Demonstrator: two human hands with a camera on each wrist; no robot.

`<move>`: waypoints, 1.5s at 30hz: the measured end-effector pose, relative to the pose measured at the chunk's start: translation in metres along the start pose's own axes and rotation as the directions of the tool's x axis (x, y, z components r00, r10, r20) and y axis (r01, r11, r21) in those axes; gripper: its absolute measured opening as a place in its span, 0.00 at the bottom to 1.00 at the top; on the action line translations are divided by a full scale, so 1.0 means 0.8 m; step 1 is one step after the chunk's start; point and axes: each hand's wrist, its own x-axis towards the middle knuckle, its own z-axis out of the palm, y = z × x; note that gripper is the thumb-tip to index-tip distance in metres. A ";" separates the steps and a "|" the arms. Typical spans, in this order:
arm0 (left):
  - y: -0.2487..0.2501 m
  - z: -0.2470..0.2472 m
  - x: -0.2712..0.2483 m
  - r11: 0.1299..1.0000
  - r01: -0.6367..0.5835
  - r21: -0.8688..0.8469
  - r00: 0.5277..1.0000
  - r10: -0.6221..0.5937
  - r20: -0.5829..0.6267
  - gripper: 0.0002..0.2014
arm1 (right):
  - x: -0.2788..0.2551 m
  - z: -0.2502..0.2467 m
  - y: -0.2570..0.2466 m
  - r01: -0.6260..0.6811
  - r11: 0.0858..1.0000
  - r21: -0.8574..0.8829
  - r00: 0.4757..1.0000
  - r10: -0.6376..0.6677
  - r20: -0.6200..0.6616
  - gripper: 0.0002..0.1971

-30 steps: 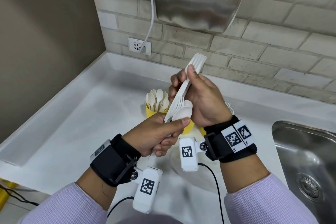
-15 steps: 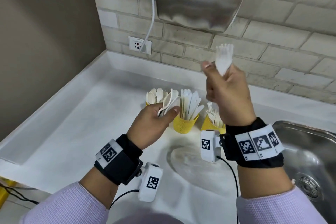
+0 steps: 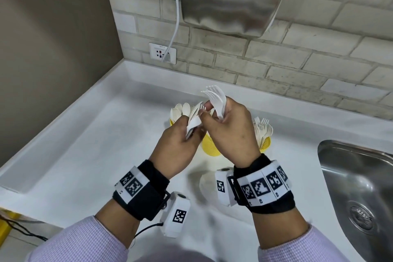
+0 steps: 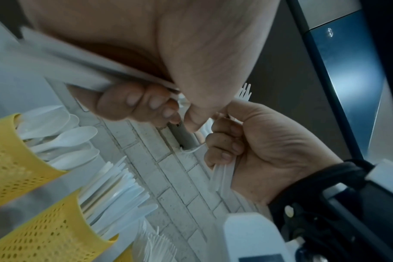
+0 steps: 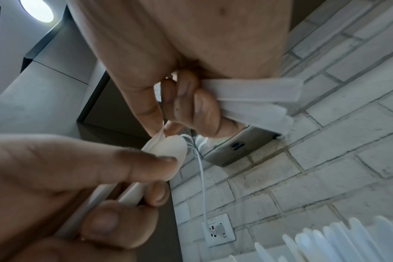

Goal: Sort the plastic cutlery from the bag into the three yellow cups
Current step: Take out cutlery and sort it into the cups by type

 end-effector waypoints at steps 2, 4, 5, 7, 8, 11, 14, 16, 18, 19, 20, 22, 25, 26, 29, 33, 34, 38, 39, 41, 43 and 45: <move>0.000 0.001 0.000 1.000 -0.012 -0.024 1.000 0.013 0.006 0.12 | 0.001 0.000 0.000 0.008 0.999 0.043 1.000 -0.007 -0.022 0.05; 0.000 0.002 0.001 0.998 -0.016 -0.067 1.000 0.016 -0.001 0.04 | 0.004 -0.002 -0.001 0.030 0.994 0.103 0.997 -0.023 -0.070 0.06; 0.000 0.002 0.000 0.997 -0.015 -0.077 1.000 0.015 -0.010 0.04 | 0.006 -0.003 0.000 0.036 0.989 0.144 0.995 -0.021 -0.102 0.06; 0.002 0.001 -0.002 0.994 -0.016 -0.104 1.000 0.014 -0.018 0.06 | 0.012 -0.008 0.000 0.031 0.969 0.247 0.987 0.009 -0.159 0.06; 0.003 0.000 -0.003 0.992 -0.010 -0.125 1.000 0.008 -0.016 0.06 | 0.015 -0.011 0.001 0.018 0.951 0.307 0.983 0.039 -0.178 0.06; 0.010 -0.003 -0.005 0.969 0.035 -0.243 0.999 -0.031 0.020 0.05 | 0.021 -0.023 0.000 -0.045 0.855 0.516 0.975 0.149 -0.163 0.06; 0.015 -0.007 -0.006 0.896 0.079 -0.437 0.995 -0.044 0.090 0.08 | 0.020 -0.030 -0.002 -0.103 0.775 0.624 0.968 0.223 -0.117 0.08; 0.018 -0.008 -0.006 0.847 0.101 -0.522 0.991 -0.039 0.129 0.12 | 0.019 -0.029 -0.001 -0.120 0.757 0.642 0.966 0.239 -0.100 0.09; 0.021 -0.006 -0.007 0.830 0.101 -0.548 0.991 -0.035 0.130 0.18 | 0.018 -0.026 0.000 -0.153 0.722 0.675 0.960 0.272 -0.073 0.09; 0.024 -0.005 -0.008 0.825 0.091 -0.557 0.992 -0.024 0.126 0.19 | 0.018 -0.024 0.001 -0.176 0.680 0.712 0.955 0.292 -0.043 0.09; 0.027 -0.004 -0.009 0.820 0.081 -0.567 0.993 -0.017 0.118 0.18 | 0.018 -0.023 0.002 -0.204 0.618 0.759 0.950 0.311 0.002 0.09; 0.030 -0.002 -0.010 0.812 0.079 -0.579 0.994 -0.023 0.105 0.16 | 0.017 -0.018 0.002 -0.273 0.488 0.829 0.934 0.342 0.107 0.11; 0.029 -0.001 -0.010 0.828 0.046 -0.559 0.996 0.007 0.092 0.16 | 0.012 -0.009 0.000 -0.394 0.422 0.816 0.902 0.349 0.255 0.11; 0.030 0.000 -0.011 0.837 0.029 -0.546 0.996 0.025 0.091 0.15 | 0.010 -0.005 -0.002 -0.419 0.429 0.800 0.895 0.341 0.286 0.11; 0.035 0.001 -0.012 0.877 -0.019 -0.480 0.993 0.073 0.094 0.14 | 0.006 0.001 -0.009 -0.436 0.446 0.782 0.893 0.322 0.314 0.13; 0.031 0.000 -0.013 0.910 -0.005 -0.415 0.993 0.053 0.105 0.17 | 0.010 -0.004 -0.010 -0.429 0.399 0.811 0.889 0.344 0.302 0.16; 0.030 -0.001 -0.013 0.908 0.014 -0.418 0.994 0.032 0.103 0.17 | 0.012 -0.007 -0.009 -0.419 0.372 0.828 0.890 0.351 0.293 0.15; 0.028 -0.002 -0.012 0.861 0.108 -0.496 0.993 -0.068 0.098 0.18 | 0.017 -0.024 -0.009 -0.303 0.280 0.911 0.910 0.370 0.189 0.16; 0.029 -0.003 -0.012 0.854 0.124 -0.506 0.992 -0.089 0.095 0.19 | 0.018 -0.027 -0.011 -0.265 0.285 0.921 0.919 0.364 0.151 0.16; 0.029 -0.005 -0.011 0.844 0.147 -0.516 0.989 -0.116 0.091 0.21 | 0.018 -0.032 -0.012 -0.192 0.396 0.898 0.936 0.350 0.046 0.17; 0.029 -0.006 -0.010 0.836 0.167 -0.522 0.986 -0.136 0.098 0.22 | 0.016 -0.035 -0.010 -0.156 0.611 0.776 0.946 0.317 -0.060 0.17; 0.028 -0.005 -0.010 0.835 0.174 -0.522 0.985 -0.141 0.103 0.23 | 0.012 -0.035 -0.008 -0.155 0.761 0.630 0.963 0.260 -0.077 0.15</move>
